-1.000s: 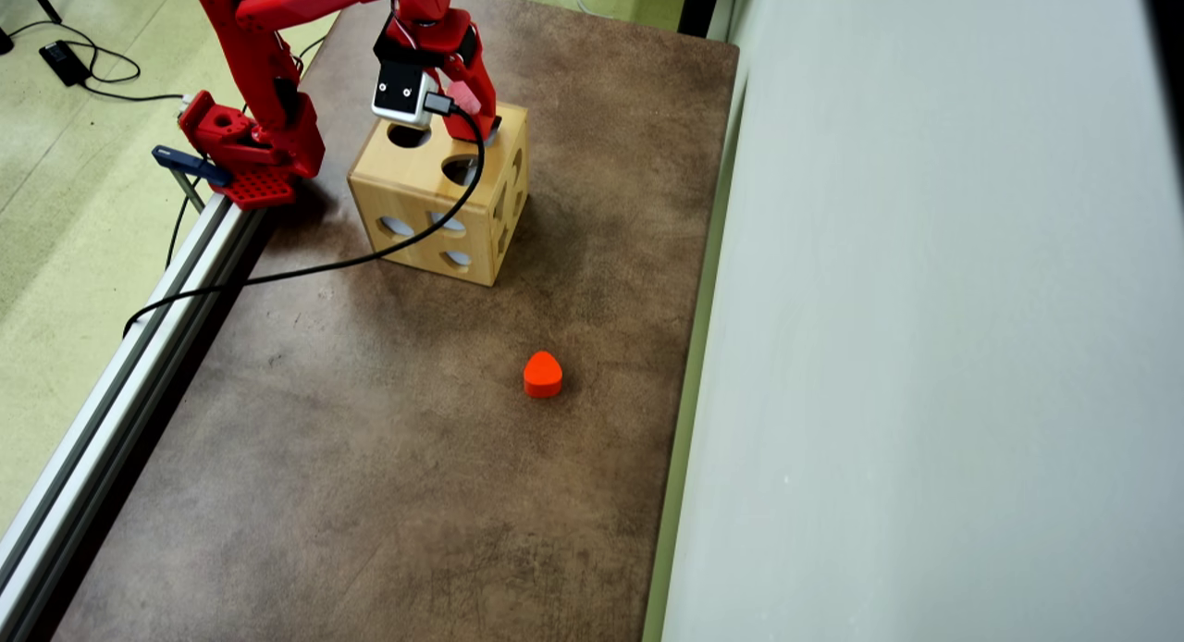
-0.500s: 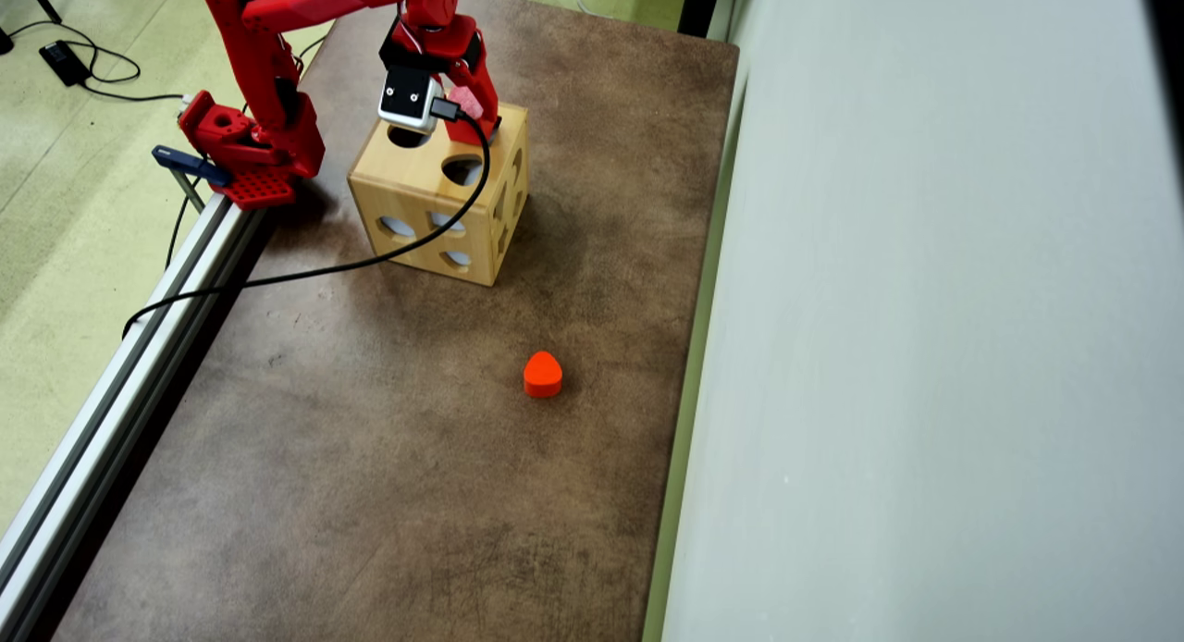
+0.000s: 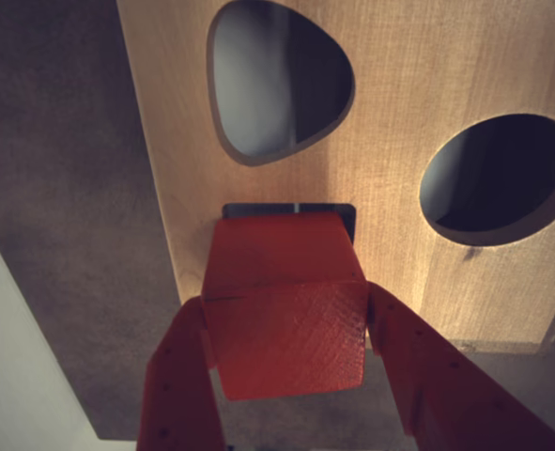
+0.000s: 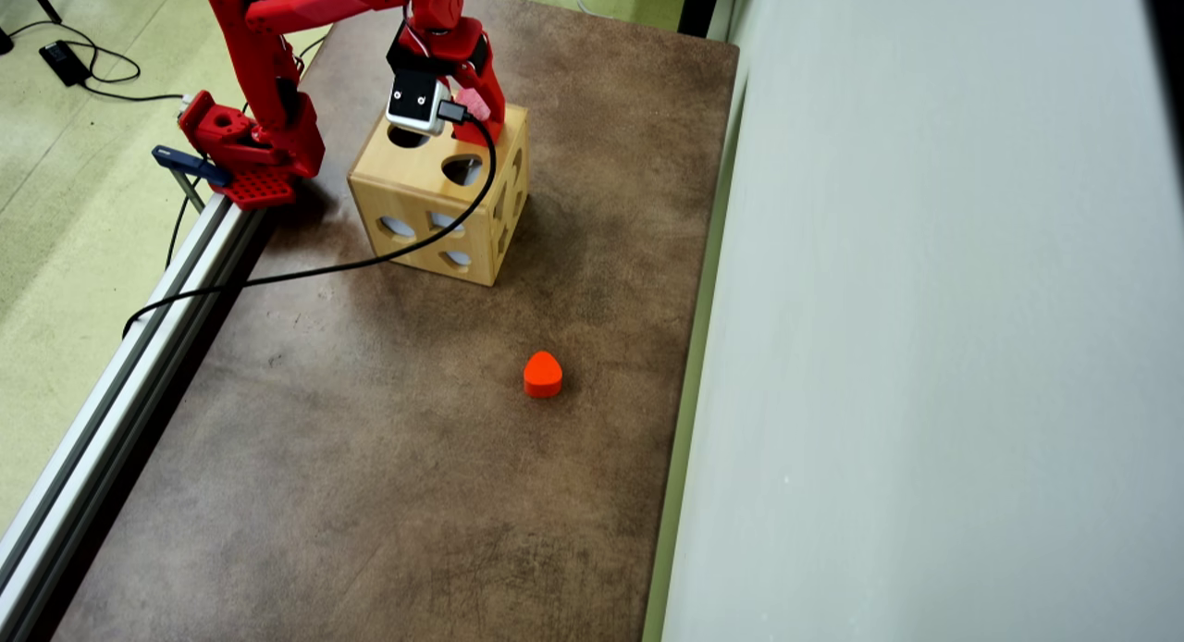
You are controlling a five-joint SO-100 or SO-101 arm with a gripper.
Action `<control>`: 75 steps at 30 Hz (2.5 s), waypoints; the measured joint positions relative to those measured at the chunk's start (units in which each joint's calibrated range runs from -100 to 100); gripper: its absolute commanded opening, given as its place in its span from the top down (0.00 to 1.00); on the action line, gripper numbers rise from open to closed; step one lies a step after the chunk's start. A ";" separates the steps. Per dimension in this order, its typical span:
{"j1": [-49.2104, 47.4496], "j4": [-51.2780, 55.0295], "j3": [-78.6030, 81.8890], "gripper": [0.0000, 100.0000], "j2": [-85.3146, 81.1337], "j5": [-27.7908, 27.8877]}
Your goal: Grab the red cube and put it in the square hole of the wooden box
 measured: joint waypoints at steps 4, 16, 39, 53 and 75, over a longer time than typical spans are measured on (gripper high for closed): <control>-0.07 0.00 0.00 0.98 0.00 0.00; 0.79 1.37 2.44 0.98 0.00 0.00; 1.29 1.86 4.88 0.72 -1.95 2.49; 1.29 1.61 4.97 0.72 -14.15 2.88; 7.69 2.58 18.96 0.95 -77.37 3.66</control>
